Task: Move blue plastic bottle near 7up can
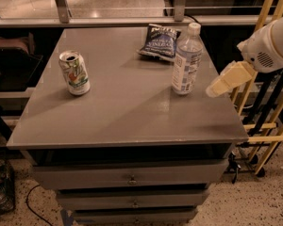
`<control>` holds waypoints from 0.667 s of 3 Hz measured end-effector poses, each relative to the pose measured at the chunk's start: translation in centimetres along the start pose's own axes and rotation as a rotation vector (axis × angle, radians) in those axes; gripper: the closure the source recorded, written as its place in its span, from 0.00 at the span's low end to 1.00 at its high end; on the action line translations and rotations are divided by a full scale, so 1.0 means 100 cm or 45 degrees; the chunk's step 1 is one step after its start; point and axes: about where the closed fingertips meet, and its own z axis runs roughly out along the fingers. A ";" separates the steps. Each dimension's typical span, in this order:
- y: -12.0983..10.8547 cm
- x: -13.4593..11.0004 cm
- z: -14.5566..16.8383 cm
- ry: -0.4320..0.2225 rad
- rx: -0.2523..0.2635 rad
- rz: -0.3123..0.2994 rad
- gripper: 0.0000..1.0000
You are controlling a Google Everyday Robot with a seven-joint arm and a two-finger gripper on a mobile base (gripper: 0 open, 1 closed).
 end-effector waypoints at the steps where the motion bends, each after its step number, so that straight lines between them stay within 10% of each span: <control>1: -0.010 -0.011 0.018 -0.115 -0.027 0.074 0.00; 2: -0.014 -0.029 0.042 -0.202 -0.072 0.102 0.00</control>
Offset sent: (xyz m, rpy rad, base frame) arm 0.0713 0.0456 -0.0223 0.2764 -0.0421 0.0243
